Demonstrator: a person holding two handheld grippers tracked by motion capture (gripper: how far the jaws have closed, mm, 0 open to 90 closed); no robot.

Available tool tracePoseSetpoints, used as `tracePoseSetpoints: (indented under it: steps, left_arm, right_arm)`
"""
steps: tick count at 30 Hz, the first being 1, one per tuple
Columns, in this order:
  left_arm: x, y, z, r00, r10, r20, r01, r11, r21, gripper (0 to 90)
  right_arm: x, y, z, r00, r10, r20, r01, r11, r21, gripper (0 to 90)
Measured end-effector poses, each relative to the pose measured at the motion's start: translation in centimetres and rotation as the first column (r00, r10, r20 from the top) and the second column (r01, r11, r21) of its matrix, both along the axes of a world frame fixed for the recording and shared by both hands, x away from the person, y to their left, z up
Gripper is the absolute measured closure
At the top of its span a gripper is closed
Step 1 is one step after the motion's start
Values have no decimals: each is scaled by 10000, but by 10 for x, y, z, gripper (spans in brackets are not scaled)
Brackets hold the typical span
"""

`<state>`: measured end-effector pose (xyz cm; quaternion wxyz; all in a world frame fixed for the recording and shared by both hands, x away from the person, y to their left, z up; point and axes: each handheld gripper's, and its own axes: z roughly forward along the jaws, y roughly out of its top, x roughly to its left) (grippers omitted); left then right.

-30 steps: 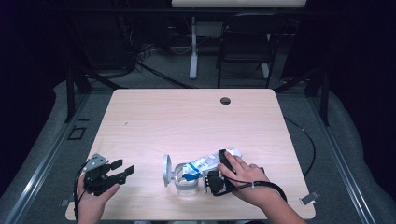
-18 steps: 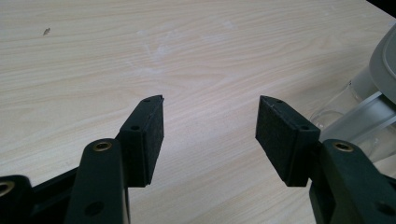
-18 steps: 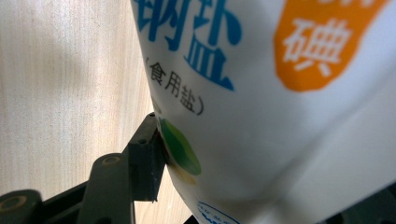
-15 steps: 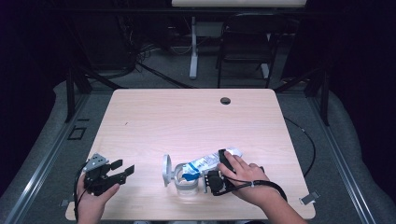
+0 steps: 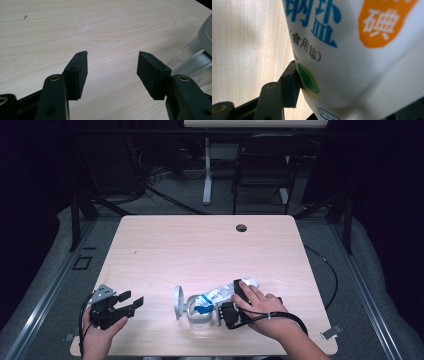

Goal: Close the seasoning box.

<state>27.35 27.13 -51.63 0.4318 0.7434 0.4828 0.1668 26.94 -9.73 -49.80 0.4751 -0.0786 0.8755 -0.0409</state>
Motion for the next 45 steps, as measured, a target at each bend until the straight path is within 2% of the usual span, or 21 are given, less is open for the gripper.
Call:
tracePoseSetpoints:
  steps: [5,8,18,20,23,28,45]
  left_arm:
    - [0,0,0,10000,-5,-1,5,10000,-1,425]
    - [0,0,0,10000,-4,2,4,10000,-5,425]
    - [0,0,1,10000,-5,16,5,10000,-9,425]
    - [0,0,1,10000,-8,15,8,10000,-5,425]
    - [0,0,1,10000,-20,-13,20,10000,4,425]
    - [0,1,1,10000,-5,10,5,10000,-9,425]
    - [-1,1,2,10000,-15,33,15,10000,-25,425]
  right_arm:
    - [0,1,1,10000,-12,0,12,10000,-60,418]
    - [0,2,2,10000,-15,81,17,9997,-262,419]
    - [0,3,2,9999,78,109,-74,9995,-315,421]
    - [0,4,4,9998,23,219,-11,9984,-568,421]
    - [0,4,3,9997,102,237,-90,9987,-511,421]
    - [-1,5,4,9993,111,347,-84,9970,-763,423]
    - [-1,6,5,9991,254,350,-225,9963,-824,425]
